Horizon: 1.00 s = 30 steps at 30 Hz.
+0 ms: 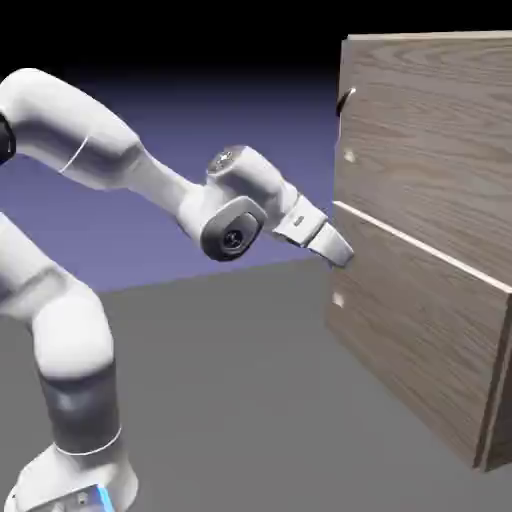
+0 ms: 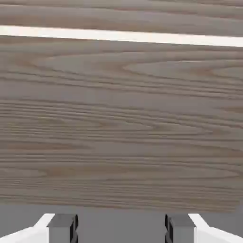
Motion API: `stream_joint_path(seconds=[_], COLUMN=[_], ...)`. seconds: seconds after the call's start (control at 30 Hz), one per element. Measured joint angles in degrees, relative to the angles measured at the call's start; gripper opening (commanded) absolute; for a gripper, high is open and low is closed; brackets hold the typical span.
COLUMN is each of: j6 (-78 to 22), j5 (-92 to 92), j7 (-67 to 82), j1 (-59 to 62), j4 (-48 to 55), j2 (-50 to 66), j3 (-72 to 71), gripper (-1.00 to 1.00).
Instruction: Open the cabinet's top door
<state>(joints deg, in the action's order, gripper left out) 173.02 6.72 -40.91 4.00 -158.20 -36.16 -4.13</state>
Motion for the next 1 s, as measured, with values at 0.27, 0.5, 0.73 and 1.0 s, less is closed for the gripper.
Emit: stream_joint_path(seconds=[0.27, 0.5, 0.73, 1.0], j6=[-2.92, -5.48, -8.04, -10.96], j5=[19.94, 37.38, 54.83, 74.77], j7=[4.58, 8.59, 12.60, 17.19], j1=[13.91, 26.09, 38.26, 52.17], j4=[8.30, 15.56, 22.83, 31.13], j2=[-10.37, -19.45, -28.52, -38.89], j3=[-12.23, -22.94, -33.64, -45.87], gripper=[0.00, 0.00, 0.00, 0.00])
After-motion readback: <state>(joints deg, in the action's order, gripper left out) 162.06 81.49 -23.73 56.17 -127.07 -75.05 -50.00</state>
